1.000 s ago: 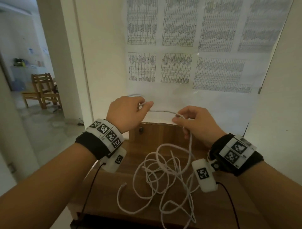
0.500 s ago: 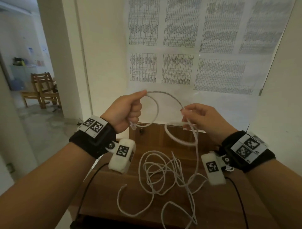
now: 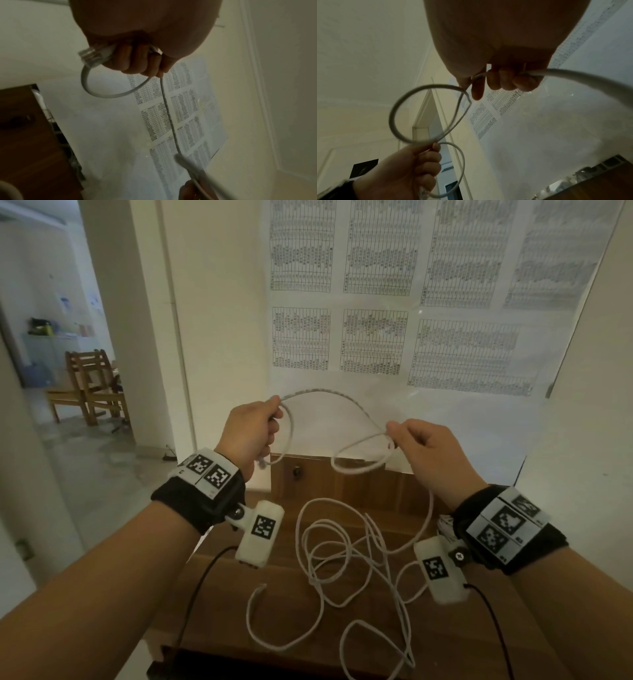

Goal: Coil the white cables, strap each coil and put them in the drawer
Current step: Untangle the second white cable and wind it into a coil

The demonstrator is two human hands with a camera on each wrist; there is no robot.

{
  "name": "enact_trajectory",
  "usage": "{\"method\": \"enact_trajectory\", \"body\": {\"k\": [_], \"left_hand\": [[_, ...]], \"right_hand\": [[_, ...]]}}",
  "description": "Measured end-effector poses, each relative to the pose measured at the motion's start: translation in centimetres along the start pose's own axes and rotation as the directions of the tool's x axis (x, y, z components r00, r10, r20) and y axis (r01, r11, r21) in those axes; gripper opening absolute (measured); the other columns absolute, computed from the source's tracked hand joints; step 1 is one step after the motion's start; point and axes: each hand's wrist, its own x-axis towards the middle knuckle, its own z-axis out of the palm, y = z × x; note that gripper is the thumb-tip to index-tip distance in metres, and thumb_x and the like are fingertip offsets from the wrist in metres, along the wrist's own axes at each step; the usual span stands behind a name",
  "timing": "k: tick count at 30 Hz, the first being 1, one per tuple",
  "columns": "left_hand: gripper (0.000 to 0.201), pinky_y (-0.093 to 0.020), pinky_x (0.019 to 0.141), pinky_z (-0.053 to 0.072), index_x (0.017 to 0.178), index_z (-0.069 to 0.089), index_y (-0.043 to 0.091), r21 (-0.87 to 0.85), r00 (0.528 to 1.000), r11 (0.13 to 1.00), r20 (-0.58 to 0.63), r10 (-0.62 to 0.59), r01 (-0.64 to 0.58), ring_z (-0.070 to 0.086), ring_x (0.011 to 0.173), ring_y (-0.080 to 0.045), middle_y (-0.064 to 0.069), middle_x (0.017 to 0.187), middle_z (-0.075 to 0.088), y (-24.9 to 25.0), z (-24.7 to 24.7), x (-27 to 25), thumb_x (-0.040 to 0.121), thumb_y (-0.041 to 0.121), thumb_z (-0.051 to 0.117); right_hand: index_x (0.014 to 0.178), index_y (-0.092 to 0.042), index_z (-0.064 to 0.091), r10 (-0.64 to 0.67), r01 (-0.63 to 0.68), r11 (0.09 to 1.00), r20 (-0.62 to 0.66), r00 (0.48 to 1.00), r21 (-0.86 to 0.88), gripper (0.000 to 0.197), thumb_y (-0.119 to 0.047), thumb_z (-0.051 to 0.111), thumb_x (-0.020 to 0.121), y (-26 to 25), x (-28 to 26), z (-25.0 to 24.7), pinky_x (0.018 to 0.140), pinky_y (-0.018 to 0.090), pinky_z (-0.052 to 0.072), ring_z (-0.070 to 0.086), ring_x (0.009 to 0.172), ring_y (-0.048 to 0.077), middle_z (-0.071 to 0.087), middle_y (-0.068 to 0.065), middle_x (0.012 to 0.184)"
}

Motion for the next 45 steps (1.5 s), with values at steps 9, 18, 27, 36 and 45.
{"method": "enact_trajectory", "body": {"k": [9,18,27,36,45], "left_hand": [[0.027,-0.02,0.045,0.027,0.083,0.055,0.017,-0.133,0.984,0.991,0.174,0.031,-0.007,0.031,0.049,-0.009,0.004,0.059,0.04,0.1,1.9,-1.8,0.105,0.03,0.047],[0.018,-0.013,0.063,0.051,0.102,0.054,0.02,0.298,0.879,0.862,0.38,0.287,-0.41,0.069,0.076,-0.001,0.003,0.089,0.073,-2.0,5.3,-4.3,0.106,0.034,0.044],[0.04,-0.041,0.061,0.057,0.083,0.053,0.0,0.077,0.936,0.943,0.169,0.308,-0.324,0.063,0.055,-0.024,-0.007,0.063,0.064,-1.8,3.7,-3.6,0.096,0.036,0.064],[0.043,-0.022,0.048,0.035,0.068,0.058,0.017,0.321,0.954,0.917,0.255,0.158,-0.237,0.039,0.042,-0.005,0.01,0.049,0.044,-2.1,3.2,-3.6,0.104,0.037,0.048],[0.042,-0.019,0.039,0.025,0.065,0.043,0.019,0.02,0.946,1.0,0.323,-0.021,0.016,0.023,0.039,-0.011,0.004,0.05,0.03,-0.5,5.4,-4.7,0.105,0.032,0.046]], "right_hand": [[0.074,-0.017,0.073,-0.034,0.033,0.942,0.003,0.999,-0.333,0.032,-0.043,0.066,0.092,0.7,0.0,1.1,0.066,0.028,0.051,0.06,0.067,0.012,0.066,-0.005,0.068],[0.071,-0.01,0.07,-0.032,0.029,0.997,-0.043,0.999,-0.068,0.04,-0.04,0.06,0.096,-1.0,-0.1,2.5,0.064,0.023,0.043,0.054,0.061,0.014,0.061,0.008,0.066],[0.069,0.0,0.059,0.062,-0.065,0.997,-0.081,0.995,-0.044,0.047,-0.038,0.062,0.096,0.4,0.0,1.6,0.06,0.026,0.041,0.043,0.053,0.012,0.044,-0.001,0.055],[0.083,-0.016,0.077,0.247,-0.243,0.952,-0.001,0.969,0.184,0.032,-0.031,0.056,0.101,0.6,0.1,1.3,0.059,0.025,0.038,0.044,0.054,0.01,0.051,-0.011,0.054],[0.093,-0.02,0.076,-0.019,0.077,0.98,0.298,0.955,-0.184,0.018,-0.031,0.062,0.097,-2.2,-1.6,3.0,0.069,0.02,0.052,0.066,0.075,0.006,0.072,-0.009,0.082]]}}
